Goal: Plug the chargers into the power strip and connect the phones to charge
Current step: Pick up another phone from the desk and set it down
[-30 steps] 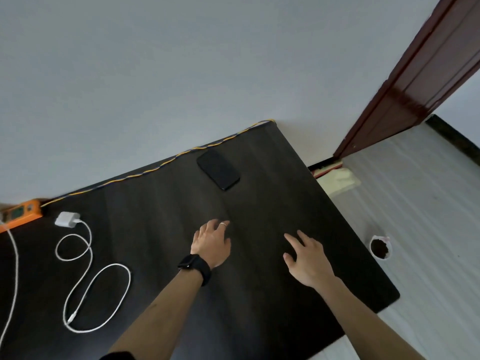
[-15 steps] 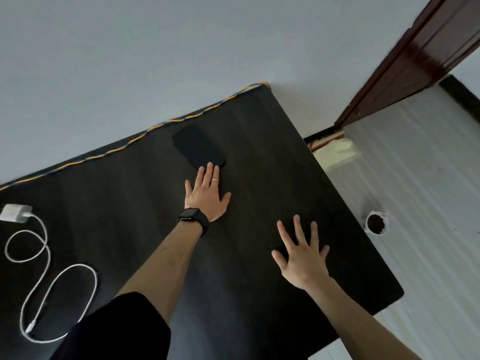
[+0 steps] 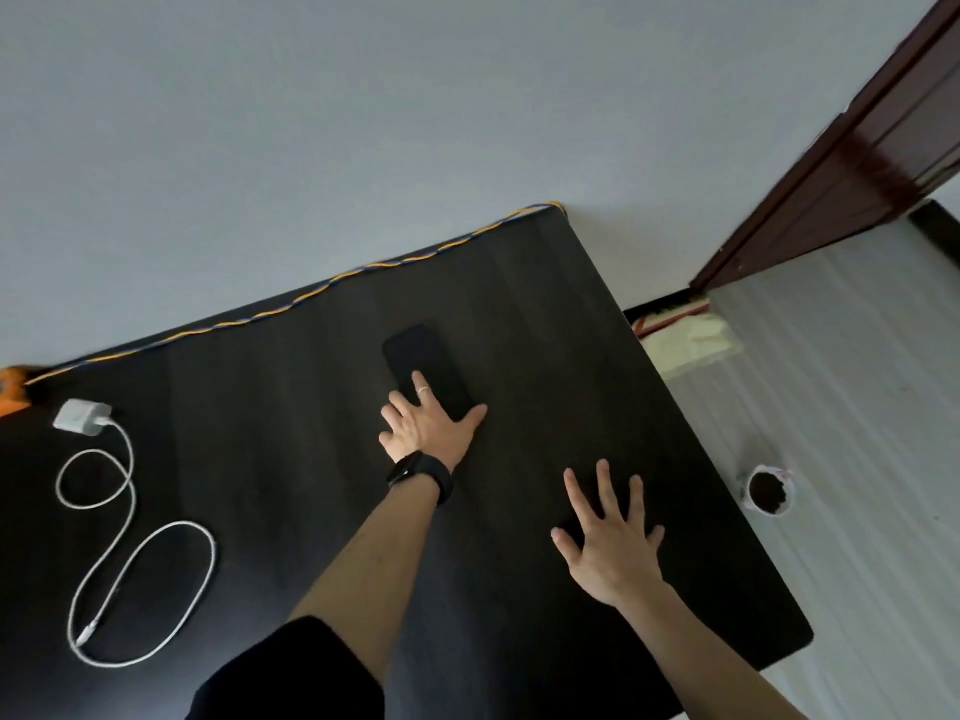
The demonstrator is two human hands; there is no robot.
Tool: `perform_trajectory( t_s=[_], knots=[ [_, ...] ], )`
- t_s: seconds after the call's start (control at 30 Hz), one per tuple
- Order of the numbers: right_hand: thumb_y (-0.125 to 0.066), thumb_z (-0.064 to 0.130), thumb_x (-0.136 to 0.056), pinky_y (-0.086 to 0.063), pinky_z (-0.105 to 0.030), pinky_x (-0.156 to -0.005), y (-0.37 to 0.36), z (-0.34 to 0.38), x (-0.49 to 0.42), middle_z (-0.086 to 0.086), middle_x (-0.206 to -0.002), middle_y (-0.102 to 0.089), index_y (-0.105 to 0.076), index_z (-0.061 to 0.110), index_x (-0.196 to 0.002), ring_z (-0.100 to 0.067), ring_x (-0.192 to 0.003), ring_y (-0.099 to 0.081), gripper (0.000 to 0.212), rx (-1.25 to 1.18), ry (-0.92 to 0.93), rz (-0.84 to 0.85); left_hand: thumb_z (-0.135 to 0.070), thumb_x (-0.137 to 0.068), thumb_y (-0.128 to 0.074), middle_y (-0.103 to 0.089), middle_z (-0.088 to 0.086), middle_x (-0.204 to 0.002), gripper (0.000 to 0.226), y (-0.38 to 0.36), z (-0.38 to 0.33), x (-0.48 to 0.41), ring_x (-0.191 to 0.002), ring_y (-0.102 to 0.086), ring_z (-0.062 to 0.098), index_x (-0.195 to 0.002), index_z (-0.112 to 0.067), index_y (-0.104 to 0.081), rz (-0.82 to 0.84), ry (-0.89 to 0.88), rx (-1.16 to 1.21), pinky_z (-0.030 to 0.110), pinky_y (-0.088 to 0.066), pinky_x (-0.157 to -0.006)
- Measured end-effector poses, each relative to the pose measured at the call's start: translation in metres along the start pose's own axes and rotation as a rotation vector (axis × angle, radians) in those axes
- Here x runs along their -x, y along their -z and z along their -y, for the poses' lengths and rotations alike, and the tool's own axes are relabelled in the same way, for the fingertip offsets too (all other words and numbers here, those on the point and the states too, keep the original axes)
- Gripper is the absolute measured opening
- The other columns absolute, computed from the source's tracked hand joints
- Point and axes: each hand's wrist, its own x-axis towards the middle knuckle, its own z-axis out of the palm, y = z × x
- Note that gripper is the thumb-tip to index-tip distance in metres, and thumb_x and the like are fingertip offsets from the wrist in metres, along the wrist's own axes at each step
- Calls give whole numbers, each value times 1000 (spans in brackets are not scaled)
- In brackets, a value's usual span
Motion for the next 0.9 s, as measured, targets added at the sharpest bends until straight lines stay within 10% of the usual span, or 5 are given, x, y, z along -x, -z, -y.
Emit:
perform_trajectory(
  t_s=[0.27, 0.4, 0.5, 0.7, 0.9],
  knots=[
    [-49, 70, -87, -15, -71, -115, 20, -7, -5, 8, -162, 32, 14, 55, -149, -38, -149, 26, 90, -20, 13, 140, -55, -74, -74, -35, 17, -140, 101, 9, -9, -5, -128, -35, 40, -155, -27, -22, 86, -7, 128, 46, -44, -97],
    [-40, 78, -87, -8, -55, -122, 59, 0, 6, -2, -170, 3, -17, 42, -157, -38, -154, 6, 82, -200, -9, 210, -36, -71, -78, -70, 3, -98, 62, 62, 22, 32, -89, -70, 21, -126, -16, -58, 572, 168, 1208, 35, -59, -76],
    [-47, 71, -90, -37, -51, -114, 87, 8, 28, 0, -155, -44, -38, 37, -150, -28, -139, -45, 70, -726, -176, 200, -35, -74, -74, -64, 21, -122, 58, 80, 55, 66, -107, -63, 36, -123, -9, -61, 1006, 231, 1699, 42, -53, -88],
    [-49, 74, -86, -60, -37, -70, 96, 30, 105, -3, -115, -76, -58, 34, -132, -26, -94, -77, 61, -1379, -196, 295, -38, -73, -72, -46, 35, -144, 77, 83, 112, 130, -110, -63, 43, -142, -10, -50, 1391, 57, 1578, 41, -54, -79],
    [-43, 86, -80, -57, -31, -62, 65, 47, 150, -14, -115, -75, -59, 23, -131, -30, -92, -74, 82, -1347, -135, 544, -32, -68, -70, -69, 11, -116, 59, 103, 142, 181, -96, -65, 22, -126, -23, -64, 1328, -167, 944, 32, -51, -73]
  ],
)
